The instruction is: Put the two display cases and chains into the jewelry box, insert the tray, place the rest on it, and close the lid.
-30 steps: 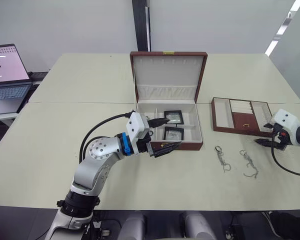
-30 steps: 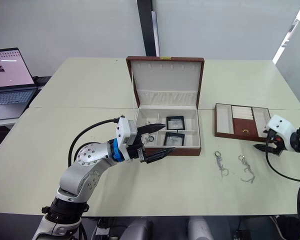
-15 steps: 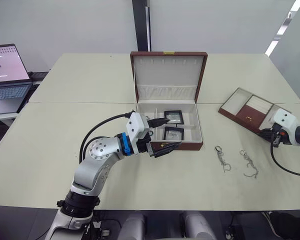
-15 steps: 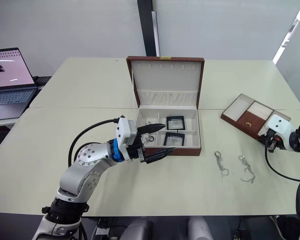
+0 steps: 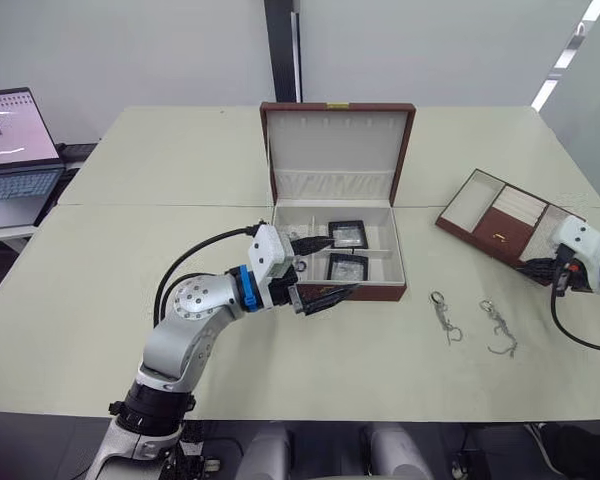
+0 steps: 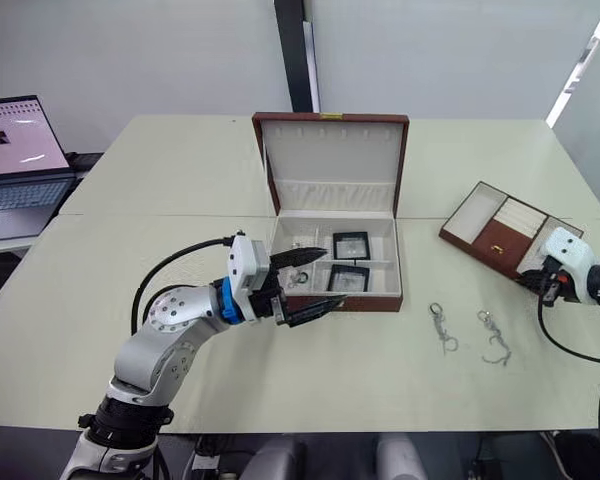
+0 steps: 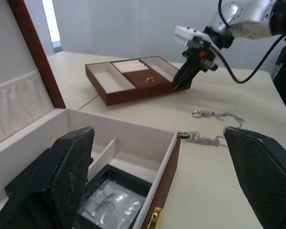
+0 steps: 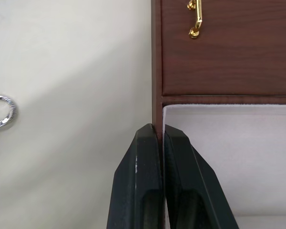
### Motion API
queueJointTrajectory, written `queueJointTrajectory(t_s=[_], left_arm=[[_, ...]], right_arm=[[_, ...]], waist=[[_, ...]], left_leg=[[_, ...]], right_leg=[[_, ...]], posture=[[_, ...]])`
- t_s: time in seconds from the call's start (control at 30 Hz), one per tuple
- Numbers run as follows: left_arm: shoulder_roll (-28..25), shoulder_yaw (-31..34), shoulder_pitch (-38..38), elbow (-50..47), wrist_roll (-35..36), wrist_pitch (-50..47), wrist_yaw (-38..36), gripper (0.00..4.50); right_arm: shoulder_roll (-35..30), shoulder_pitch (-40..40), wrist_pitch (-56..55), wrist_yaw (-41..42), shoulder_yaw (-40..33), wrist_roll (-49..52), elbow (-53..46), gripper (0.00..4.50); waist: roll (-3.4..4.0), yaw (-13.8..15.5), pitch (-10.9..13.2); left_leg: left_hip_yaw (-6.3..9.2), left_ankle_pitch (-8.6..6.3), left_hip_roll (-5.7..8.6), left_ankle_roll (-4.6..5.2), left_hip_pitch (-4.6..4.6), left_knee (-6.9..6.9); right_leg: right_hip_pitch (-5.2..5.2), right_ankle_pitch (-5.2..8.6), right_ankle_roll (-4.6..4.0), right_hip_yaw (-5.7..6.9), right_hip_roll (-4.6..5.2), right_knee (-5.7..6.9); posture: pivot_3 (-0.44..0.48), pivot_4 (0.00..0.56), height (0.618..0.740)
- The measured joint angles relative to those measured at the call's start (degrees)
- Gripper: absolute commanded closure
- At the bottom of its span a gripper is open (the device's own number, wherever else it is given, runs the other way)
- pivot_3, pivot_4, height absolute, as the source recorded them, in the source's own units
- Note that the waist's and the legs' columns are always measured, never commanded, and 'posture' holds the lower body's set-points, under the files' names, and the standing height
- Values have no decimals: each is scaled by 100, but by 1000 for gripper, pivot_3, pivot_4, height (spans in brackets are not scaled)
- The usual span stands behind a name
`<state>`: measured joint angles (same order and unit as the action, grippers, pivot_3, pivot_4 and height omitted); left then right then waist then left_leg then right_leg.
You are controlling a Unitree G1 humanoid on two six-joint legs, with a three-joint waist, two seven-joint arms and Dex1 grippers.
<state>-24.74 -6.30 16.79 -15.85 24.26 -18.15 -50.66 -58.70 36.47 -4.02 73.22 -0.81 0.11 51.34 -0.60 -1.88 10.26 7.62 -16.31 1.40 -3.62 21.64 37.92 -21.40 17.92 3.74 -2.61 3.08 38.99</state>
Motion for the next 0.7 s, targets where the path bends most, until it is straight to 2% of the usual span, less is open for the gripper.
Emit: queueJointTrajectory(t_s=[0.07,0.4,0.57,0.7], left_arm=[[-78,126,-115,-53,65,-8,4,0],[-434,799,-834,-504,340,16,46,0],[-443,1044,-1309,-728,375,224,129,0],[-490,1246,-1722,-908,421,233,227,0]], right_arm=[[-170,-348,299,96,-158,193,-530,4490],[-846,-2996,2588,349,-1552,1429,-4699,4490],[-913,-3819,3635,397,-2076,1980,-6676,4490],[-1013,-3943,4048,392,-2159,2288,-7624,4490]], waist=[[3,3,1],[23,14,-7],[23,9,-8],[20,33,-6]], left_leg=[[3,0,-3,1,2,0],[4,-3,-3,4,1,1],[4,-3,-4,5,2,-3],[6,-4,-4,6,2,3]], right_leg=[[-1,0,0,1,0,0],[3,0,1,3,0,1],[1,0,1,5,-3,-2],[7,0,3,6,-1,-3]], posture=[[0,150,740],[0,150,740],[0,150,740],[0,150,740]])
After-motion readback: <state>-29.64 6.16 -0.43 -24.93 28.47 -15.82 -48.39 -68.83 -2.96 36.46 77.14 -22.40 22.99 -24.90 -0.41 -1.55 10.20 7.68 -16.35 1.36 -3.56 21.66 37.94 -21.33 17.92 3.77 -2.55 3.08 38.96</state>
